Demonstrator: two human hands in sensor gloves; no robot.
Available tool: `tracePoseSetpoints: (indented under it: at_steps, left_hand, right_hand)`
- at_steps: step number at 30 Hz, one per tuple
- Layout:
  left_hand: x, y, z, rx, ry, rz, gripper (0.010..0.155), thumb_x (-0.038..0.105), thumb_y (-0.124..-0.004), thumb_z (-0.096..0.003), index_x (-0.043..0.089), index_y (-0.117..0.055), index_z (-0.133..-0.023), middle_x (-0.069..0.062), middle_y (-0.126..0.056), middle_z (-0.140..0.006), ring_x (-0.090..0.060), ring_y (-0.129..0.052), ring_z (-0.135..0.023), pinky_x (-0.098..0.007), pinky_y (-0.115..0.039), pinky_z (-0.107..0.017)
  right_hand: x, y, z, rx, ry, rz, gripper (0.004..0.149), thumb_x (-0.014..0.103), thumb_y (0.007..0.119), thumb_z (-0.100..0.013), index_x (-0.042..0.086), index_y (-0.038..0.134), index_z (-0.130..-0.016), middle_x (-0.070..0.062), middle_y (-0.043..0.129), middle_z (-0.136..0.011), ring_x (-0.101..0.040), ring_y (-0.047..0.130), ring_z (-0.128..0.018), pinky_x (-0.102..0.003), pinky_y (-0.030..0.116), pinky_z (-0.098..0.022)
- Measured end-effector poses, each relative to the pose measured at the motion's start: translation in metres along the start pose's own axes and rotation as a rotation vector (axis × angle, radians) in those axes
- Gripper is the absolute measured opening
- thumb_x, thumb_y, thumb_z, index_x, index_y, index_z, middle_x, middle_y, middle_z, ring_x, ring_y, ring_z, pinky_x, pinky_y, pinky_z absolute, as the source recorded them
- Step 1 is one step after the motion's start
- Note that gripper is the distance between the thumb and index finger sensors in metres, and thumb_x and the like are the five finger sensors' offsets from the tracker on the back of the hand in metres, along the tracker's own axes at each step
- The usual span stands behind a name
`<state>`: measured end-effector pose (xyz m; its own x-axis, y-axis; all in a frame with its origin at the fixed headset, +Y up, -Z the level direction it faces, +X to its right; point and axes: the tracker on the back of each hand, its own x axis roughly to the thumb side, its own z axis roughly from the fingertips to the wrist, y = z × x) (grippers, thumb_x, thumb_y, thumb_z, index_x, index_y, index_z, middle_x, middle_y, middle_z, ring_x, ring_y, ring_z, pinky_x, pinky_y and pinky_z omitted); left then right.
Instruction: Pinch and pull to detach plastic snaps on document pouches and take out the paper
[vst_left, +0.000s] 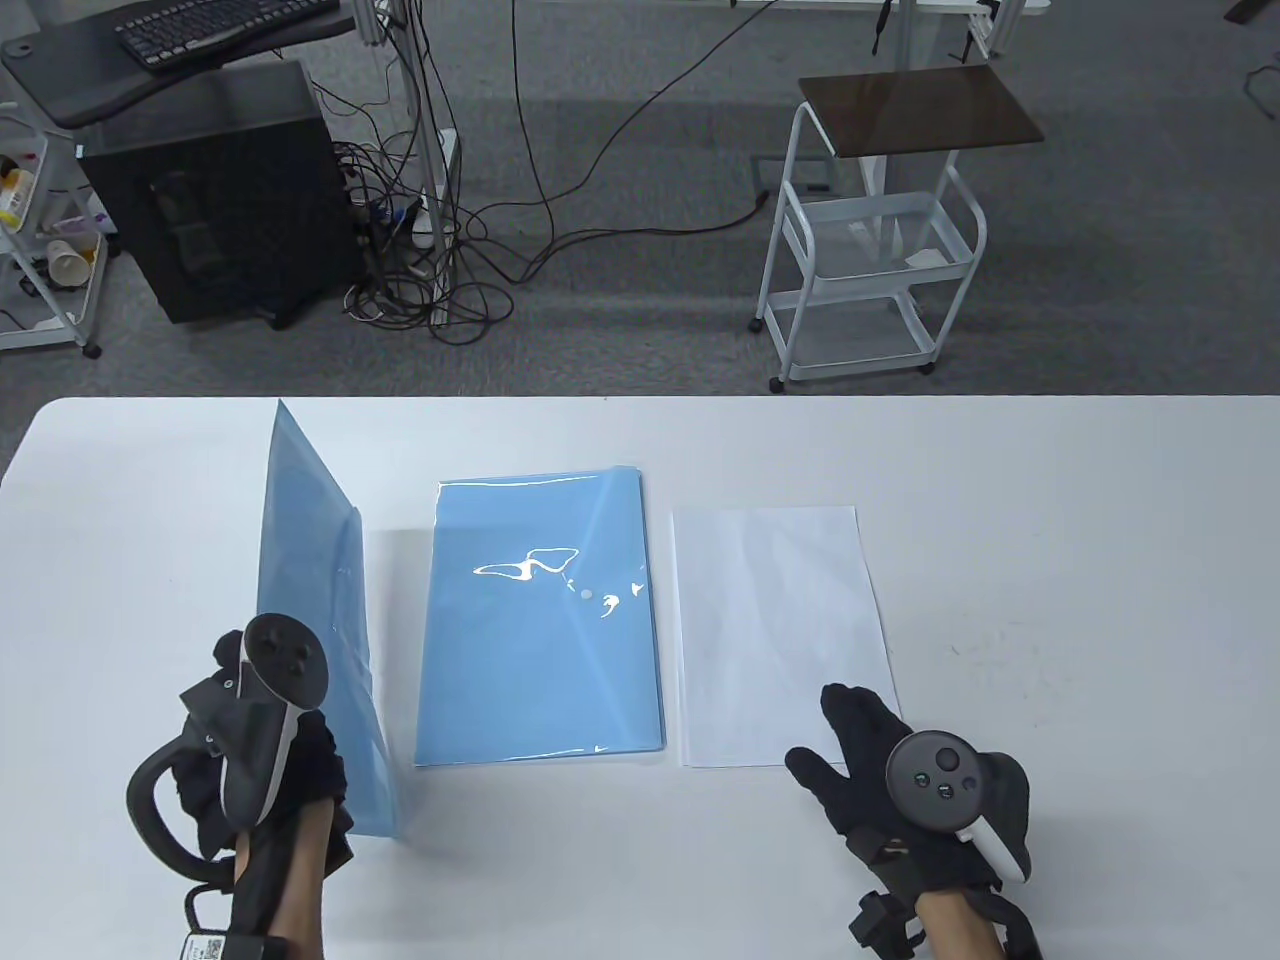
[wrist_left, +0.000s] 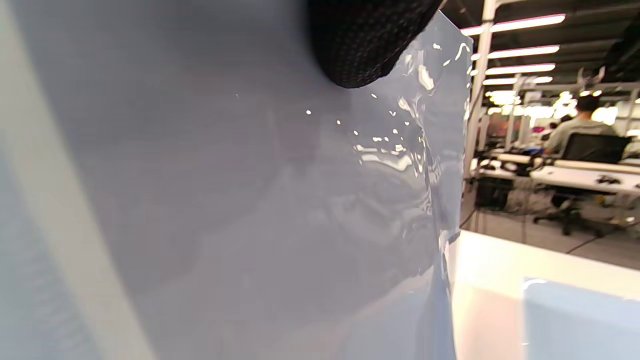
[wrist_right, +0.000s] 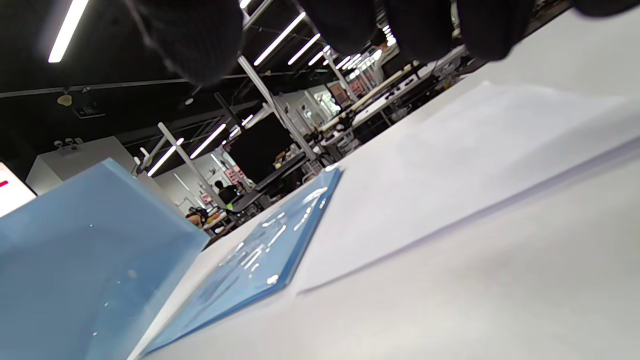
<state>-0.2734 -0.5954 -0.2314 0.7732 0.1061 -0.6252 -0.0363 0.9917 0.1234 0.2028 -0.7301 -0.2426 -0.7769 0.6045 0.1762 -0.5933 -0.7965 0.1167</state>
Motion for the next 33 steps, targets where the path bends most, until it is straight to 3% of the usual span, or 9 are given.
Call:
tracePoseSetpoints:
  at_steps: [9,19,33]
  left_hand:
    - [0.004,0.009,0.033,-0.032,-0.118,0.198,0.048,0.023,-0.075,-0.057,0.013,-0.065,-0.103,-0.007,-0.097,-0.082,-0.026,-0.11,-0.049,-0.038,-0.093,-0.034]
    - [0.004,0.017,0.058,0.016,-0.209,0.288,0.048,0.023,-0.075,-0.0571,0.013,-0.064,-0.103,-0.006,-0.097,-0.082,-0.025,-0.11,-0.047,-0.037,-0.092,-0.033]
    - [0.028,-0.044,0.063,-0.222,-0.294,0.477,0.048,0.024,-0.073,-0.0573,0.012,-0.062,-0.103,-0.003,-0.095,-0.081,-0.022,-0.109,-0.044,-0.035,-0.092,-0.031]
  right_hand:
    - [-0.001,0.001,0.001,0.002,0.008,0.004,0.081,0.057,0.069,-0.053,0.003,0.051,-0.111,-0.039,0.053,-0.114,-0.067,0.058,-0.093,-0.084,0.052,-0.055]
    - [-0.001,0.001,0.001,-0.003,0.003,0.006,0.081,0.057,0.069,-0.053,0.003,0.051,-0.111,-0.039,0.053,-0.114,-0.067,0.059,-0.093,-0.084,0.052,-0.055]
    - [0.0,0.0,0.002,-0.001,0.007,0.011,0.081,0.057,0.069,-0.053,0.003,0.051,-0.111,-0.039,0.054,-0.114,-0.067,0.059,-0.093,-0.084,0.052,-0.054]
